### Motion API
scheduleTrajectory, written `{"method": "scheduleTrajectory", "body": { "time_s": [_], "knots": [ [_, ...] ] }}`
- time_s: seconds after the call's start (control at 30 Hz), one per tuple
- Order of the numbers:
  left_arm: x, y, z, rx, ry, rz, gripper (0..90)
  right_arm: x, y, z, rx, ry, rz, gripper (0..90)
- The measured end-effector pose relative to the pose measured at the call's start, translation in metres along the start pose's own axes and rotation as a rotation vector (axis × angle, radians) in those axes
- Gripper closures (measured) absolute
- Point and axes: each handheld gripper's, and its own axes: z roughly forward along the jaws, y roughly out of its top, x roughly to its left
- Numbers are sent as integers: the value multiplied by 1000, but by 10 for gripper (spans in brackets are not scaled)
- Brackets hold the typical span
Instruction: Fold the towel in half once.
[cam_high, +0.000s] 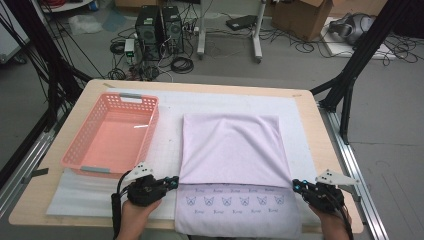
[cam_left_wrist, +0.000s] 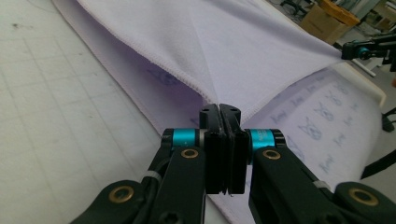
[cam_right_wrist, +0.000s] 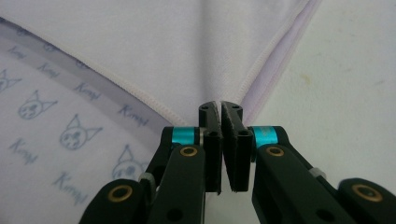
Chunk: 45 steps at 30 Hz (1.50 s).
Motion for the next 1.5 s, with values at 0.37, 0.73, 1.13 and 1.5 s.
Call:
{"method": "scheduleTrajectory", "body": {
  "time_s": [0.37, 0.73, 1.13, 1.5],
  "knots": [
    [-25, -22, -25, -4, -39, 33, 883, 24, -26, -34, -7, -9, 15, 867],
    [-41, -42, -49, 4, -26, 79, 899, 42, -45, -58, -12, -21, 21, 867],
    [-28, -29, -6, 39, 48, 104, 636, 35, -43, -42, 11, -24, 19, 867],
    [-41, -34, 19, 88, 137, 261, 813, 34, -40, -37, 13, -19, 17, 867]
  ]
}}
